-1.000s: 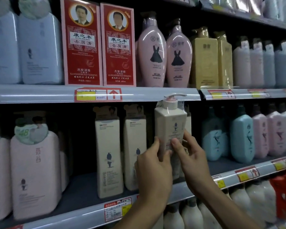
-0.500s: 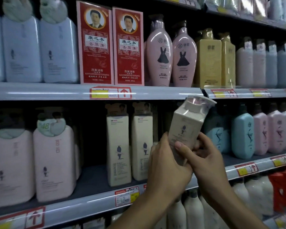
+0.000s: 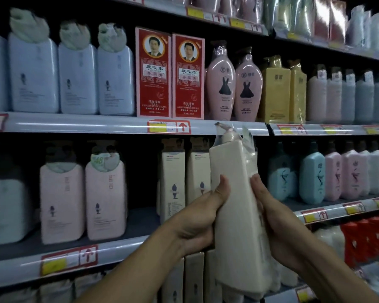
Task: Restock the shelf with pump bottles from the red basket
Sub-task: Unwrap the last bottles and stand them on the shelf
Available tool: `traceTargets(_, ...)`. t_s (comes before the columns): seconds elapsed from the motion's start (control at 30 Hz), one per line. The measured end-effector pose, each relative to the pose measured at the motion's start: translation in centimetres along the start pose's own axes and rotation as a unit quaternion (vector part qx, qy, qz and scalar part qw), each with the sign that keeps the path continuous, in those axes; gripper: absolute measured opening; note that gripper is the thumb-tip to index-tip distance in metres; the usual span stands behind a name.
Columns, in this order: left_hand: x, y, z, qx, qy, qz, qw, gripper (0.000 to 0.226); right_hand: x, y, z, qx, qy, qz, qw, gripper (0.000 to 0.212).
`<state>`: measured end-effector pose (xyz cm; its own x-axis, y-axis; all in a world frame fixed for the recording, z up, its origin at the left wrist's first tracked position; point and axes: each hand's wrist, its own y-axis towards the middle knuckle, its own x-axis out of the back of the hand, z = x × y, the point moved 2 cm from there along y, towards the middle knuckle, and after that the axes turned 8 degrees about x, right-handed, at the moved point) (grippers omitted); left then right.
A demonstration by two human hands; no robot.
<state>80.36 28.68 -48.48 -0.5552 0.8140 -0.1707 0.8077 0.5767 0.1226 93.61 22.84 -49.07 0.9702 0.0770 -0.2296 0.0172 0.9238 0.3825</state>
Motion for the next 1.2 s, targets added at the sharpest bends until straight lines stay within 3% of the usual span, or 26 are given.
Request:
traceTargets(0.1,-0.5,-0.5,-1.4,-0.019,0.112,-0.052,0.992,0.075,-0.6,-0.7,0.6,0.023,0.020,-0.011,0.999,0.058)
traceTargets(0.2,-0.8,-0.7,-2.0,-0.083,0.220,-0.152,0.960,0.067,-1.4,-0.9,0.7,0.074,0.016,-0.054,0.996,0.051)
traceTargets(0.27,-1.0,-0.8,-1.6,-0.132,0.241,-0.204,0.940,0.054,-1.8,-0.9,0.6,0.121,0.023,-0.108,0.986,0.049)
traceTargets(0.33,-0.5,-1.0,-0.9,-0.152,0.217,-0.246,0.932,0.057,-2.0,-0.9,0.6,0.166,0.004,-0.137,0.977,0.048)
traceTargets(0.4,0.3,-1.2,-0.3,-0.157,0.227,-0.235,0.932,0.061,-1.8,-0.8,0.3,0.204,-0.023,-0.140,0.969,0.046)
traceTargets(0.5,0.9,-1.8,1.1,-0.160,0.295,-0.206,0.919,0.049,-1.0,-0.4,-0.7,0.217,-0.031,-0.125,0.968,0.048)
traceTargets(0.6,0.3,-1.1,2.1,-0.206,0.314,-0.256,0.891,0.053,0.0,0.4,-1.3,0.226,-0.091,-0.146,0.959,0.047)
traceTargets(0.77,-0.4,2.5,2.0,-0.234,0.281,-0.303,0.880,0.057,1.8,3.2,0.0,0.288,-0.181,-0.114,0.934,0.035)
traceTargets(0.9,-0.1,6.0,1.3,-0.259,0.314,-0.381,0.830,0.050,3.9,6.4,0.1,0.315,-0.195,-0.106,0.923,0.037)
traceTargets(1.07,1.7,9.2,2.5,-0.225,0.367,-0.427,0.795,0.054,6.9,9.3,-2.5,0.315,-0.215,-0.090,0.920,0.052)
traceTargets(1.2,2.6,10.3,3.0,-0.186,0.407,-0.438,0.780,0.063,8.2,11.0,-4.1,0.311,-0.224,-0.108,0.917,0.049)
